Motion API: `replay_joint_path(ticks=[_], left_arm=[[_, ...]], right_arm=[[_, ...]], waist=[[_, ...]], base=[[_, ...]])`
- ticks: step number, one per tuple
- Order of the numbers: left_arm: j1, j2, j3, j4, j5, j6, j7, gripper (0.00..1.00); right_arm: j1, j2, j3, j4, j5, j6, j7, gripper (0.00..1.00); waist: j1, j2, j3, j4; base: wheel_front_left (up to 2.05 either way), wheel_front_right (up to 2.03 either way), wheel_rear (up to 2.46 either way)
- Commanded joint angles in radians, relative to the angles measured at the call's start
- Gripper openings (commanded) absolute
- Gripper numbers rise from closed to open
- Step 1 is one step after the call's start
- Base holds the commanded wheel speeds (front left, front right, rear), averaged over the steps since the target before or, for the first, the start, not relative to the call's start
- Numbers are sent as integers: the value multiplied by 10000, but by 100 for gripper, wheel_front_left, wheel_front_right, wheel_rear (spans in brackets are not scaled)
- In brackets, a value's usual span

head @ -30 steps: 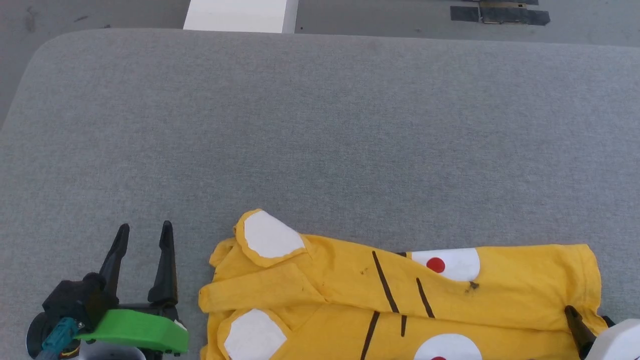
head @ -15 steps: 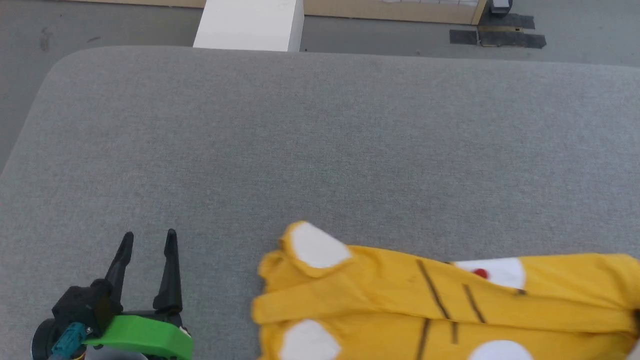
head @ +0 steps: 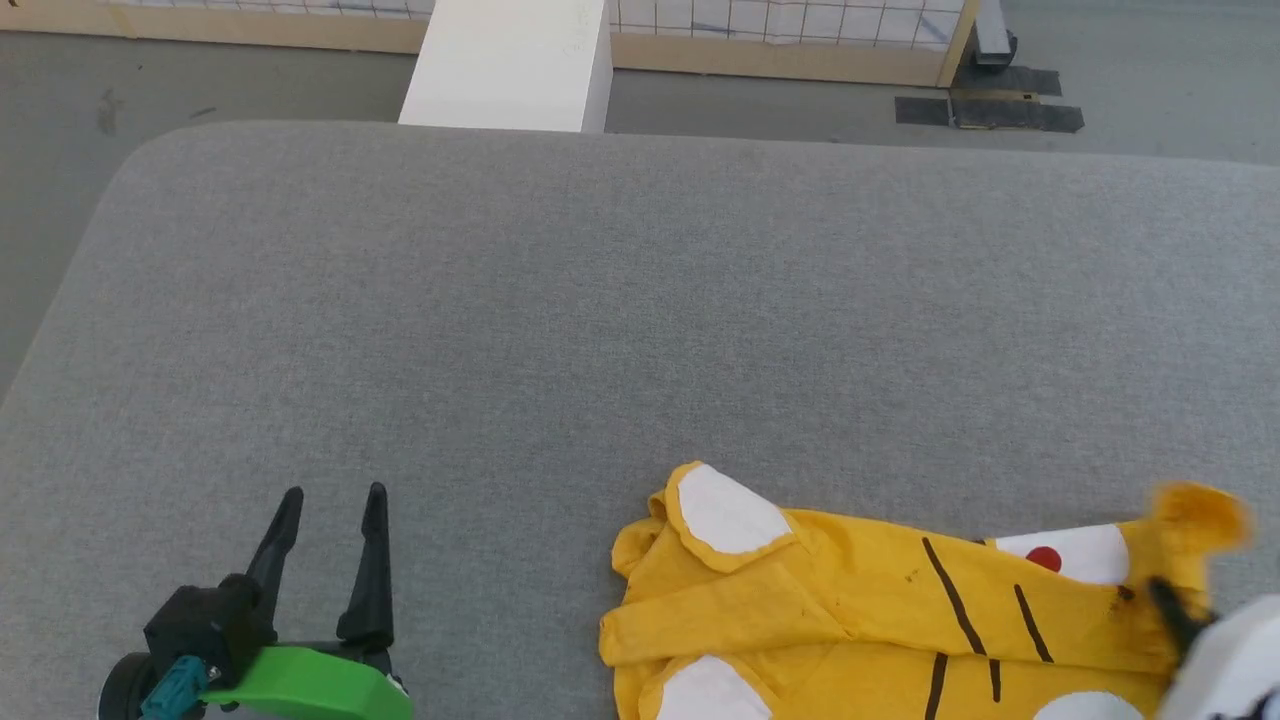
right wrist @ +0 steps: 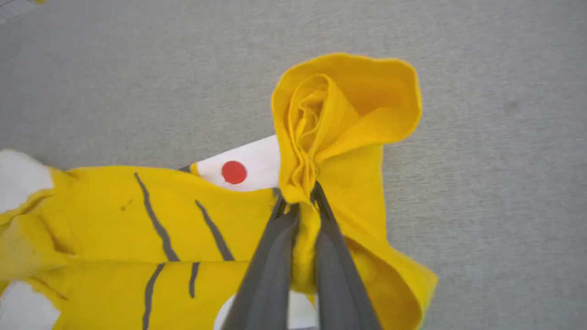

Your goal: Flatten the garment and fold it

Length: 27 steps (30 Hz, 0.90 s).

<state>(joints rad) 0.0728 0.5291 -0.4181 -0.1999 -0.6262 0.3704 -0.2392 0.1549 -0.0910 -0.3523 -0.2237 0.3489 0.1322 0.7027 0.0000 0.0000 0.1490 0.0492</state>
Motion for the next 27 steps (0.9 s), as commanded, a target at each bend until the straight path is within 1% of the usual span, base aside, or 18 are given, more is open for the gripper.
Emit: replay_joint_path(ticks=[1, 4, 8, 14, 18, 22, 27], left_arm=[[61, -69, -19, 44, -26, -46, -20, 100], [-41, -114, -65, 75, -39, -98, -20, 100], [-170, -181, -118, 159, -75, -186, -24, 100], [-360, -324, -153, 311, -145, -314, -51, 100], [-469, -404, -144, 421, -174, -382, -75, 100], [-593, -479, -178, 529, -187, -467, -90, 100], [-734, -553, -201, 673, -204, -543, -103, 100]], right_arm=[[155, 85, 474, -357, 209, -15, 296, 0], [259, 151, 1585, -1092, 632, -15, 929, 0], [44, 129, 2862, -1641, 925, -15, 1415, 0], [-609, 3, 4809, -1742, 1174, -15, 1692, 0], [-1227, 71, 6054, -1358, 1344, -15, 1611, 0], [-1839, 191, 6865, -630, 1277, -15, 1258, 0], [-2431, 317, 7272, 827, 794, -15, 568, 0]], waist=[[0, 0, -2, 0], [0, 0, 35, 36], [0, 0, 122, 149], [0, 0, 288, 393], [0, 0, 387, 527], [0, 0, 462, 684], [0, 0, 518, 843]], base=[[0, 0, 0], [0, 0, 0], [0, 0, 0], [0, 0, 0], [0, 0, 0], [0, 0, 0], [0, 0, 0]])
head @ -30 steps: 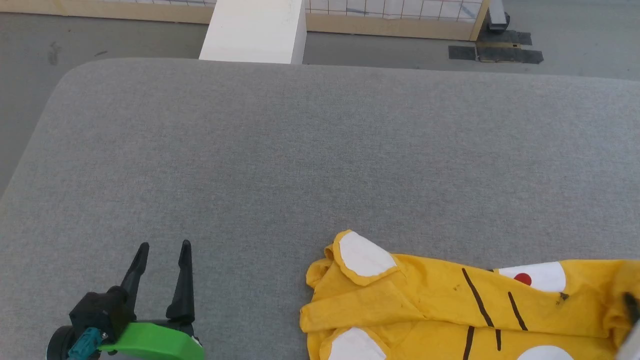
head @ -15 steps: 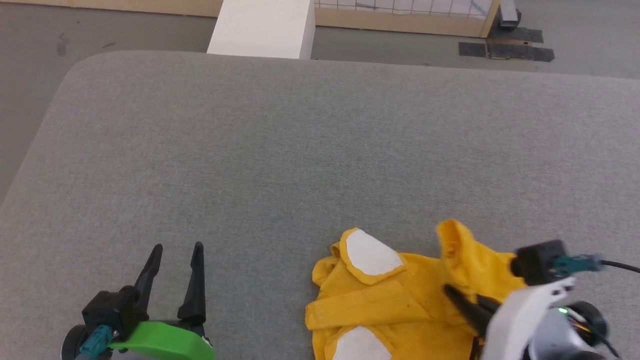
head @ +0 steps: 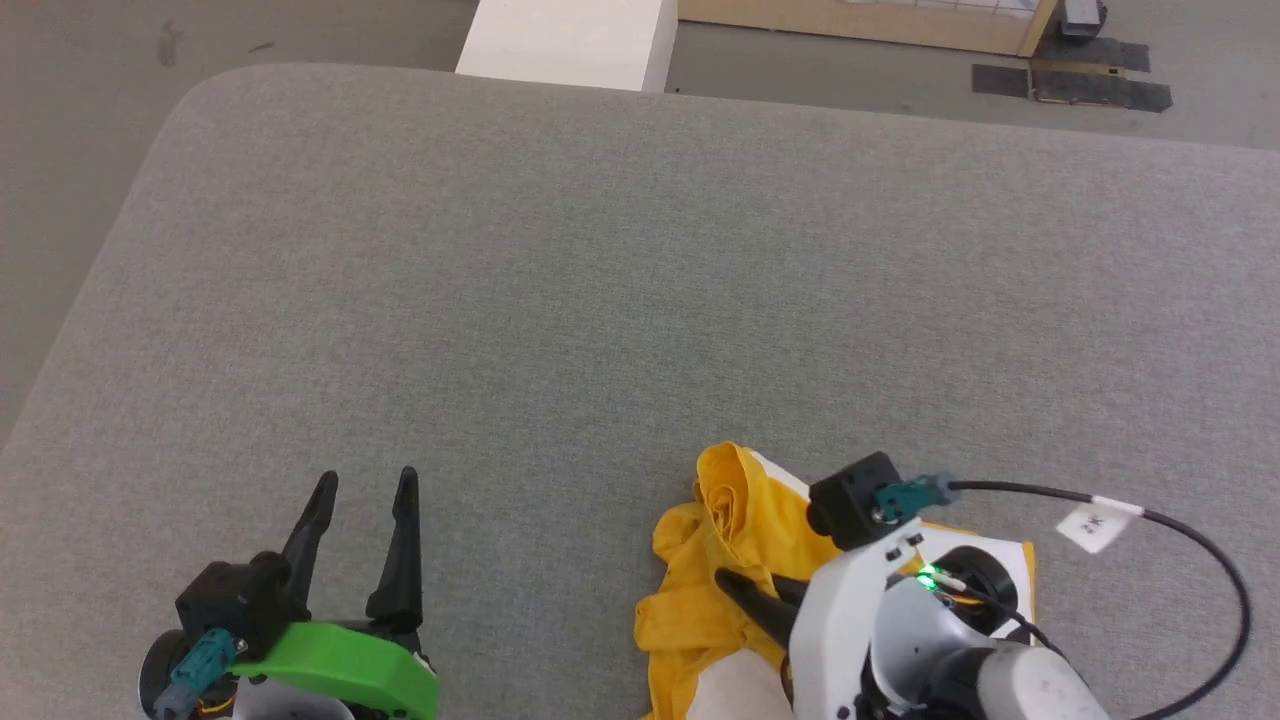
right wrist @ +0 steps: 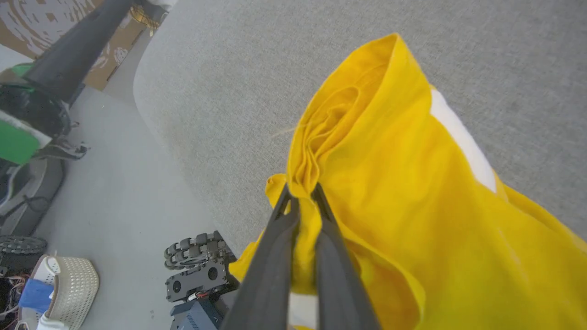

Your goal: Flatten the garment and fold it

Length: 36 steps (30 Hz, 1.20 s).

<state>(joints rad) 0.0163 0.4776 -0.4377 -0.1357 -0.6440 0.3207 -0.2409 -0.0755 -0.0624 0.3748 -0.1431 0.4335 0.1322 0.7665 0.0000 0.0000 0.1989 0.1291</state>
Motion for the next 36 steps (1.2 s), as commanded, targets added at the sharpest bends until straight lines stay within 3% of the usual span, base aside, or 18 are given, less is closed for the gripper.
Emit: replay_joint_path(ticks=[1, 2, 3, 4, 9, 14, 17, 18, 24, 29, 36], left_arm=[[-192, -59, -10, 64, -36, -62, -89, 100], [-203, -71, -15, 93, -41, -75, -91, 100], [-212, -84, -18, 126, -47, -84, -94, 100], [-218, -98, -20, 150, -56, -93, -96, 100], [-201, -113, -61, 311, -119, -152, -96, 100], [-148, -58, -53, 326, -150, -145, -75, 100], [-77, -9, -37, 276, -154, -121, -77, 100], [-30, 62, -32, 212, -106, -99, -82, 100], [7, 113, -22, 12, -23, -49, -97, 100], [-21, 136, -88, -27, -4, -94, -83, 100], [-159, 261, -163, -35, 53, -154, 37, 100]], right_arm=[[-256, 52, 86, 376, -252, -15, -231, 0], [-331, 67, 109, 677, -403, -15, -353, 0], [-408, 85, 54, 1058, -584, -15, -553, 39], [-487, 95, 63, 1358, -752, -15, -695, 100], [-870, 118, 207, 2360, -444, -15, -1688, 100], [-705, 120, -608, 1614, -170, -15, -2049, 100], [-284, 120, -1686, 738, -406, -15, -2204, 100], [384, 120, -2937, -239, -929, -15, -2243, 100], [1958, 121, -4662, -1524, -1059, -15, -1930, 100], [2808, 121, -5103, -1321, -862, -15, -1755, 100], [2938, 121, -4951, -4, -585, -15, -1897, 100]], waist=[[0, 0, 18, 75], [0, 0, 11, 91], [0, 0, 0, 104], [0, 0, -13, 117], [0, 0, -218, 66], [0, 0, -385, -90], [0, 0, -417, -228], [0, 0, -412, -344], [0, 0, -271, -476], [0, 0, -176, -438], [0, 0, -207, -175]], base=[[0, 0, 0], [0, 0, 0], [0, 0, 0], [0, 0, 0], [0, 0, 0], [0, 0, 0], [0, 0, 0], [0, 0, 0], [0, 0, 0], [0, 0, 0], [0, 0, 0]])
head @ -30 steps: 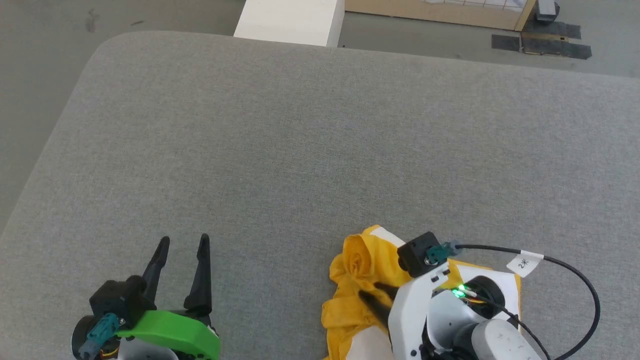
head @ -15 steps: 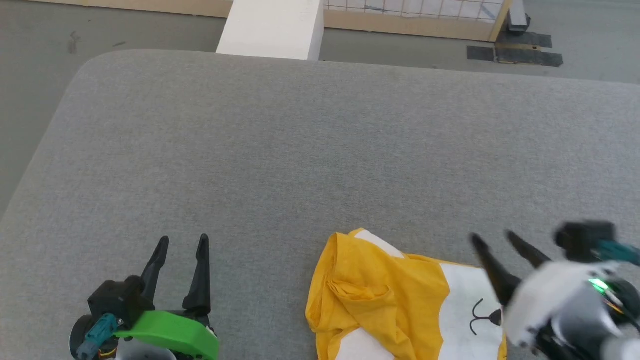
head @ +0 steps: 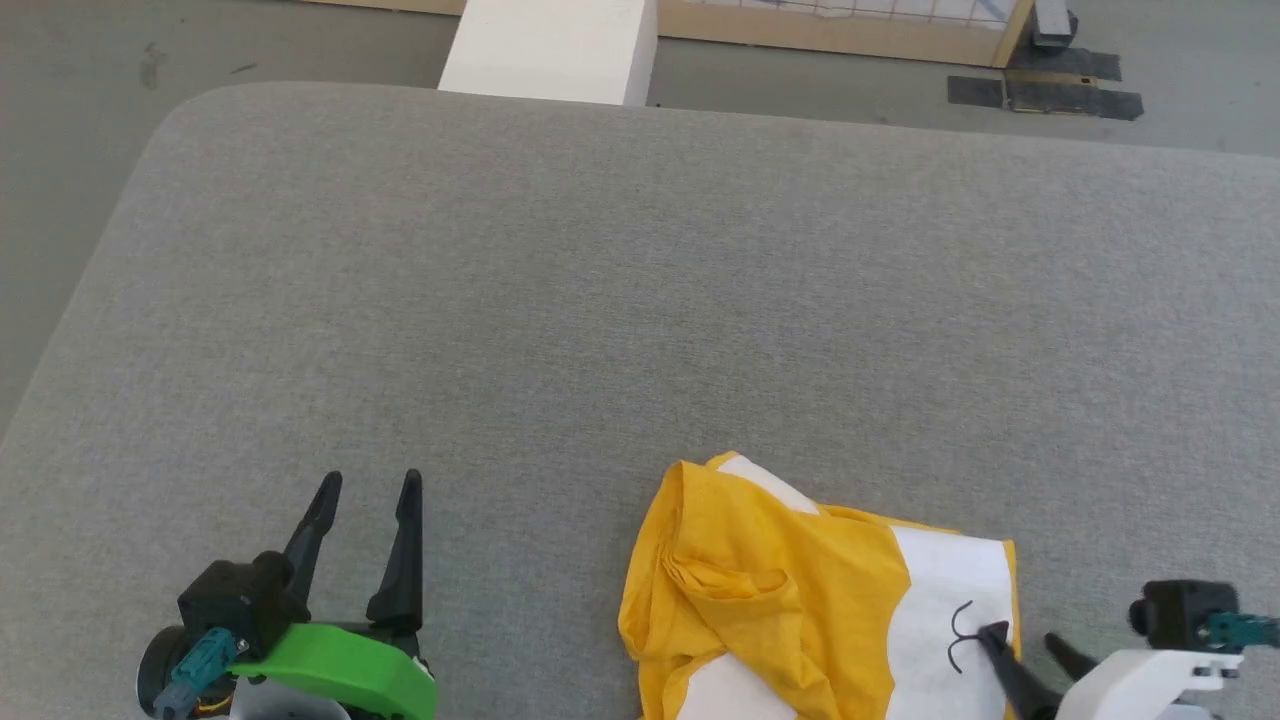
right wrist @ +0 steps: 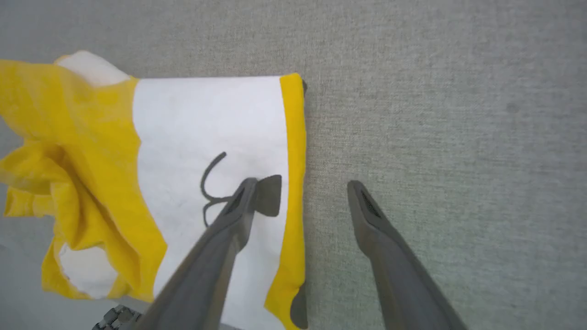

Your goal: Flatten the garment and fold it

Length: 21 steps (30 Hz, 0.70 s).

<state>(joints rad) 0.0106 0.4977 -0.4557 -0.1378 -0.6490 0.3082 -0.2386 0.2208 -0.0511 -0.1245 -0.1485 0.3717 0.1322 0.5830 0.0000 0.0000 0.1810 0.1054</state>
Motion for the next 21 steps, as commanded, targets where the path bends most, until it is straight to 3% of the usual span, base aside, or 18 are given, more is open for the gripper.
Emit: replay_joint_path(ticks=[1, 5, 6, 7, 13, 21], left_arm=[[-106, 78, 14, -24, 107, -26, 32, 100], [-104, 154, -9, -48, 127, -21, 91, 100], [-104, 166, -17, -58, 137, -13, 98, 100], [-111, 174, -27, -69, 148, -11, 102, 100], [-277, 112, -115, -193, 291, 2, 66, 100], [-388, 156, -20, -153, 392, -129, -48, 100]], right_arm=[[-83, 8, 114, 221, 22, -15, -112, 100], [-382, 8, 380, 1103, 177, -15, -322, 100], [-466, 8, 437, 1351, 226, -15, -360, 44], [-543, 8, 497, 1512, 220, -15, -415, 0], [-1222, 8, 655, 2265, 317, -15, -1110, 0], [-2174, 8, 550, 2261, -266, -15, -1262, 0]], waist=[[0, 0, -39, 88], [0, 0, -116, 184], [0, 0, -137, 193], [0, 0, -151, 199], [0, 0, -333, -36], [0, 0, -526, -744]], base=[[0, 0, 0], [0, 0, 0], [0, 0, 0], [0, 0, 0], [0, 0, 0], [0, 0, 0]])
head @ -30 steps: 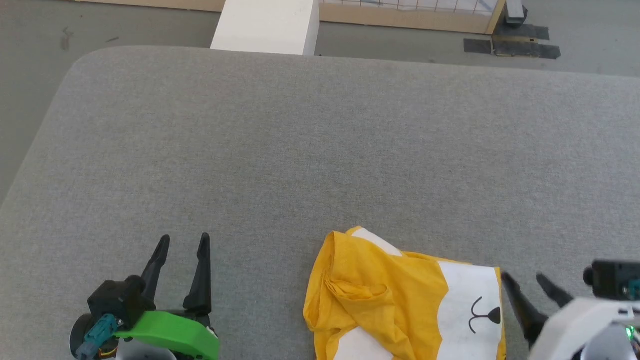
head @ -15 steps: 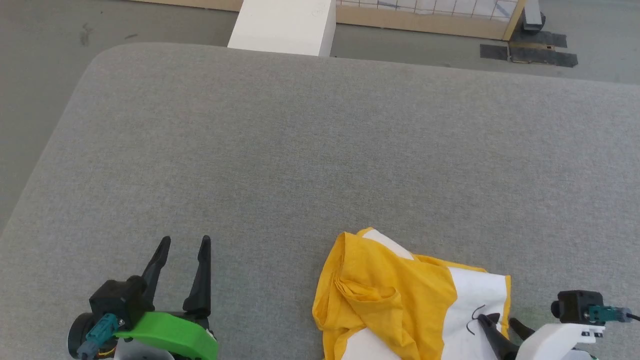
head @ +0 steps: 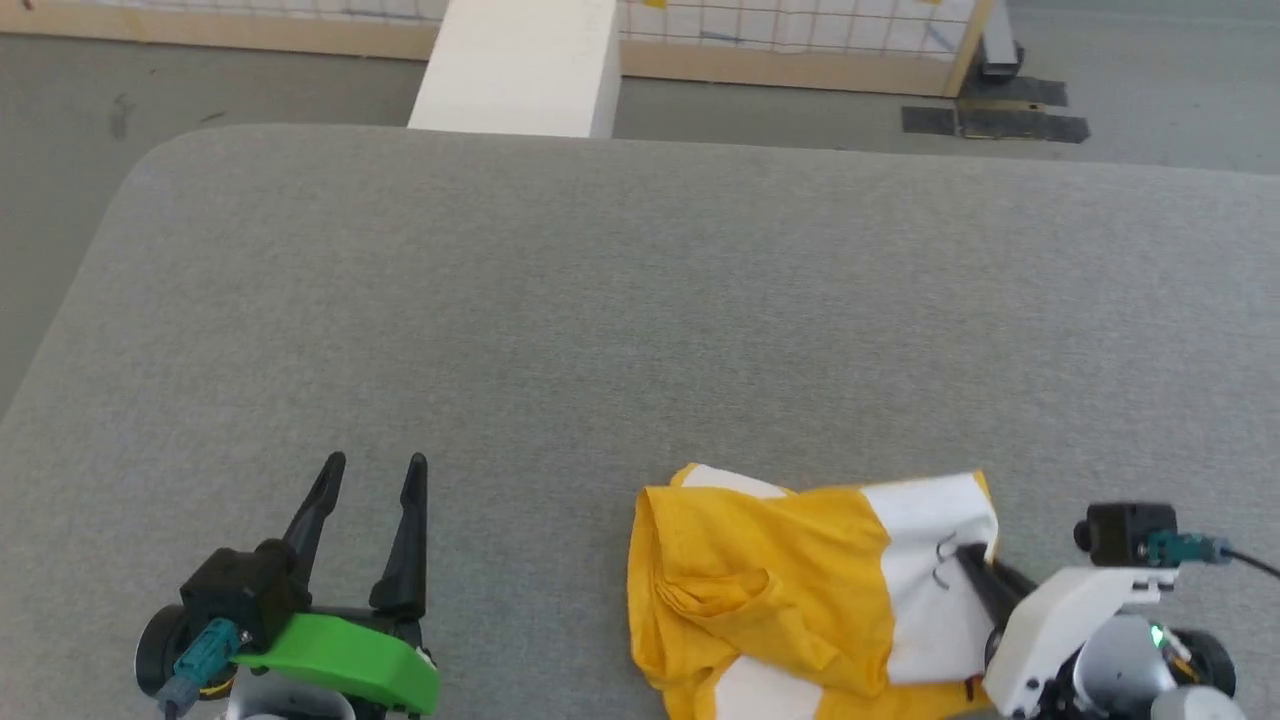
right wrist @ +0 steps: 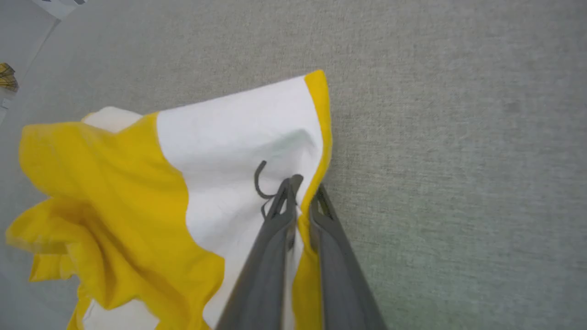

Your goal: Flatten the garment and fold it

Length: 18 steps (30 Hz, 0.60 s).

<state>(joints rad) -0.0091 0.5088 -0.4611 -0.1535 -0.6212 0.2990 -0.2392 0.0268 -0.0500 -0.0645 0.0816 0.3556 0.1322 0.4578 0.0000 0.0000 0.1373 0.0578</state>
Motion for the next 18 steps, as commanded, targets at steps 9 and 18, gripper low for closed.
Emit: replay_joint_path(ticks=[9, 18], left_arm=[[-403, 129, -47, 49, 214, -155, 5, 100], [-1132, 360, -80, -161, 443, -267, 301, 100]], right_arm=[[-1524, -377, -749, -295, -1121, -15, 534, 0], [-3175, -2116, -858, -392, -1593, -15, 1290, 0]], waist=[[0, 0, -49, -1333], [0, 0, 838, -2383]], base=[[0, 0, 0], [0, 0, 0]])
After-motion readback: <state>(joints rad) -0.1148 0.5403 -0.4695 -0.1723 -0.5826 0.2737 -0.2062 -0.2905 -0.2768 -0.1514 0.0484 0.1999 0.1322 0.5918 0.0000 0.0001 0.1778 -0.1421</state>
